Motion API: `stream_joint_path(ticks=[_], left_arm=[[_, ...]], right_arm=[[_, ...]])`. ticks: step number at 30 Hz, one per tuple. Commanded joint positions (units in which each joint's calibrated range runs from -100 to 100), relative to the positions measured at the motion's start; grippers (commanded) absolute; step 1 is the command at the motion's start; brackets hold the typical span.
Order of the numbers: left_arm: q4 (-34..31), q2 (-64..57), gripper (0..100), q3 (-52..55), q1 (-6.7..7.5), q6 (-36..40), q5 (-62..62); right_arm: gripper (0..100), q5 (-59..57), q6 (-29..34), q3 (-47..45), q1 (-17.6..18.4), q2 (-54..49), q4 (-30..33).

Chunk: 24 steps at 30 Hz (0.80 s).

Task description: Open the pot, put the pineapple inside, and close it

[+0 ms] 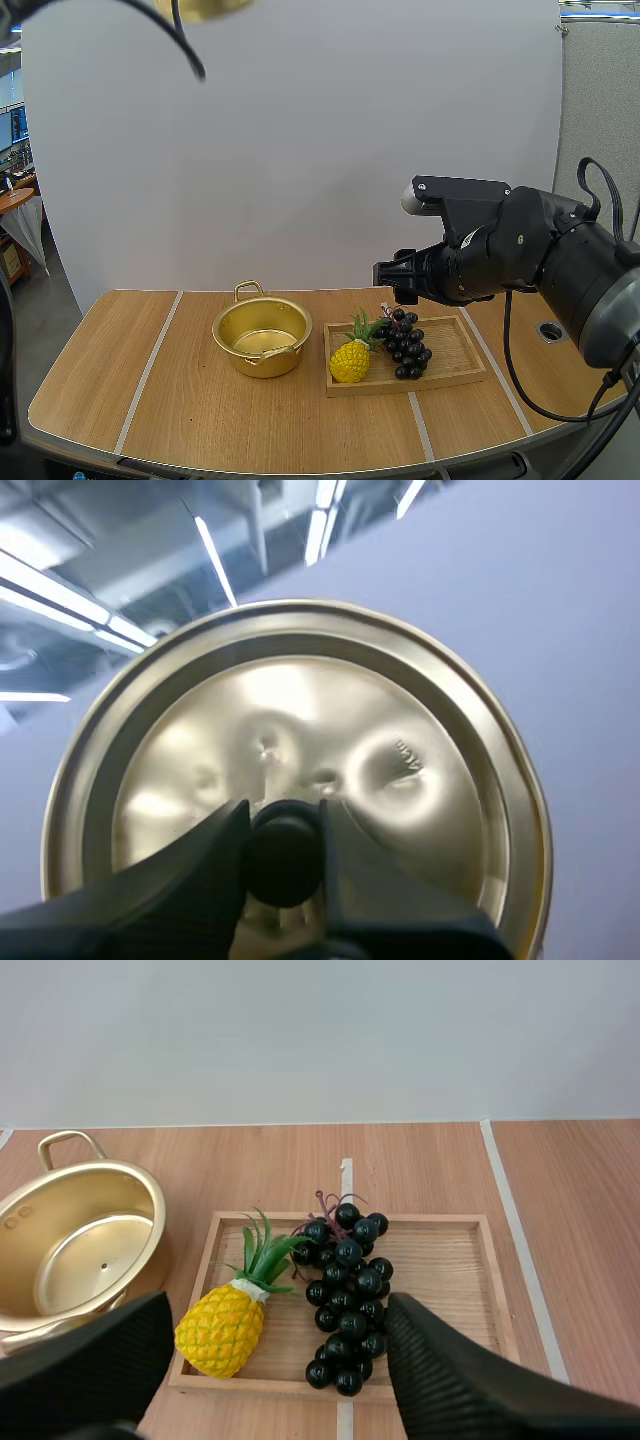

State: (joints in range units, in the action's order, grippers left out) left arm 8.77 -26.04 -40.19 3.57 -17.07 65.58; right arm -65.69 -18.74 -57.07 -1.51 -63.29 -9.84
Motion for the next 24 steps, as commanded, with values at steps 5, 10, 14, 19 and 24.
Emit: stream_joint_path(ticks=[5,10,14,19,24], left_arm=[[-3.0,-0.4,0,-10.7,0.17,0.8,-14.8],[-3.0,-0.4,0,-10.8,0.17,0.8,-17.5],[-3.0,-0.4,0,-10.8,0.17,0.8,-17.5],[-3.0,-0.6,0,-10.8,0.17,0.8,-17.7],[-3.0,-0.6,0,-10.8,0.17,0.8,-17.7]], right_arm=[[100,1.0,-0.3,0.5,-0.2,-0.1,-0.2],[100,1.0,-0.3,0.5,-0.2,-0.1,-3.3],[100,0.5,-0.3,0.5,-0.2,-0.1,-3.6],[100,-3.7,-0.3,0.5,-0.2,0.4,-4.3],[100,-5.6,0.5,1.8,-0.2,6.3,-4.9]])
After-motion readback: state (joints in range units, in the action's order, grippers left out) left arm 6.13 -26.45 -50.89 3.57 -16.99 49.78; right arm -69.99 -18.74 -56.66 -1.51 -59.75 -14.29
